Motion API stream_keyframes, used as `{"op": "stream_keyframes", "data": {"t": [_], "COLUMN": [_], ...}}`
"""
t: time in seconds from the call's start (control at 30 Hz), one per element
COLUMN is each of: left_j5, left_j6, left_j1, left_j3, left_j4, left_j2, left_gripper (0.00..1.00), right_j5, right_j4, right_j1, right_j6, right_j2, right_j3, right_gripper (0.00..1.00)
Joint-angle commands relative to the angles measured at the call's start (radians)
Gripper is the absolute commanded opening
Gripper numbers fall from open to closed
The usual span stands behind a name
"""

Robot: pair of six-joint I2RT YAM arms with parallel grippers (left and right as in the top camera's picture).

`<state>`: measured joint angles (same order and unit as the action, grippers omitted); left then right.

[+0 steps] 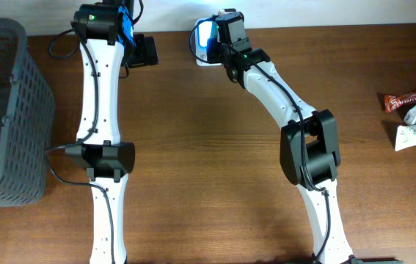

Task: Scan the item barcode
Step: 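Carry the tissue pack right and drop it beside the other items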

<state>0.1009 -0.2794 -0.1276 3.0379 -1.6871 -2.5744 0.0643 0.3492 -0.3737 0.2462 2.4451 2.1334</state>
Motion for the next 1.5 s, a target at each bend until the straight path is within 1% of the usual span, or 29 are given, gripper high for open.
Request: {"op": "stream_keyframes", "data": {"t": [0.0, 0.13, 0.23, 0.33, 0.43, 0.5, 0.57, 0.6, 0.67, 0.73, 0.77, 0.87, 1.0, 1.03, 1.13, 1.17, 1.23, 1.3, 1.33, 1.47], "left_j5": [-0.007, -0.008, -0.008, -0.008, -0.008, -0.008, -0.007, -0.008, -0.008, -0.007, -0.007, -0.008, -0.007, -0.008, -0.008, -0.007, -0.007, -0.008, -0.007, -0.008], "left_j6": [0.008, 0.009, 0.009, 0.008, 0.009, 0.009, 0.009, 0.009, 0.009, 0.009, 0.008, 0.008, 0.009, 0.009, 0.009, 0.009, 0.009, 0.009, 0.008, 0.009], "left_j1": [0.006, 0.006, 0.006, 0.006, 0.006, 0.006, 0.006, 0.006, 0.006, 0.006, 0.006, 0.006, 0.006, 0.006, 0.006, 0.006, 0.006, 0.006, 0.006, 0.006], "left_j3": [0.002, 0.001, 0.002, 0.002, 0.002, 0.002, 0.002, 0.002, 0.002, 0.002, 0.002, 0.002, 0.002, 0.002, 0.002, 0.002, 0.002, 0.002, 0.002, 0.002], "left_j4": [-0.001, -0.001, -0.001, -0.001, -0.001, -0.001, -0.001, -0.001, -0.001, -0.001, -0.001, -0.001, -0.001, -0.001, -0.001, -0.001, -0.001, -0.001, -0.001, -0.001], "left_j2": [-0.01, -0.01, -0.01, -0.01, -0.01, -0.01, -0.01, -0.01, -0.01, -0.01, -0.01, -0.01, -0.01, -0.01, -0.01, -0.01, -0.01, -0.01, -0.01, -0.01], "left_gripper": [0.99, 0.99, 0.99, 0.99, 0.99, 0.99, 0.99, 0.99, 0.99, 0.99, 0.99, 0.99, 0.99, 0.99, 0.99, 0.99, 0.99, 0.99, 0.99, 0.99], "right_j5": [0.029, 0.128, 0.191, 0.263, 0.328, 0.415, 0.434, 0.434, 0.434, 0.429, 0.415, 0.36, 0.351, 0.351, 0.35, 0.35, 0.341, 0.312, 0.305, 0.305], "right_j4": [0.03, 0.085, 0.17, 0.342, 0.478, 0.589, 0.648, 0.684, 0.716, 0.753, 0.76, 0.761, 0.737, 0.732, 0.727, 0.728, 0.729, 0.733, 0.742, 0.79], "right_j1": [0.012, 0.058, 0.135, 0.278, 0.388, 0.488, 0.565, 0.632, 0.686, 0.757, 0.783, 0.846, 0.892, 0.895, 0.898, 0.898, 0.897, 0.897, 0.897, 0.897], "right_j6": [-0.005, -0.002, -0.002, -0.002, 0.012, 0.104, 0.162, 0.201, 0.238, 0.314, 0.33, 0.336, 0.339, 0.339, 0.339, 0.339, 0.338, 0.338, 0.338, 0.338], "right_j2": [-0.031, -0.083, -0.146, -0.197, -0.2, -0.198, -0.198, -0.198, -0.198, -0.198, -0.198, -0.192, -0.192, -0.192, -0.192, -0.192, -0.192, -0.192, -0.192, -0.2], "right_j3": [0.028, 0.028, 0.028, 0.028, 0.027, 0.025, 0.025, 0.025, 0.025, 0.018, 0.012, -0.014, -0.059, -0.066, -0.071, -0.071, -0.071, -0.071, -0.071, -0.071], "right_gripper": [0.04, 0.04, 0.04, 0.04, 0.04, 0.04, 0.04, 0.04, 0.04, 0.04, 0.04, 0.04, 0.04, 0.08, 0.12, 0.29, 0.53, 0.65, 0.68, 0.68]}}
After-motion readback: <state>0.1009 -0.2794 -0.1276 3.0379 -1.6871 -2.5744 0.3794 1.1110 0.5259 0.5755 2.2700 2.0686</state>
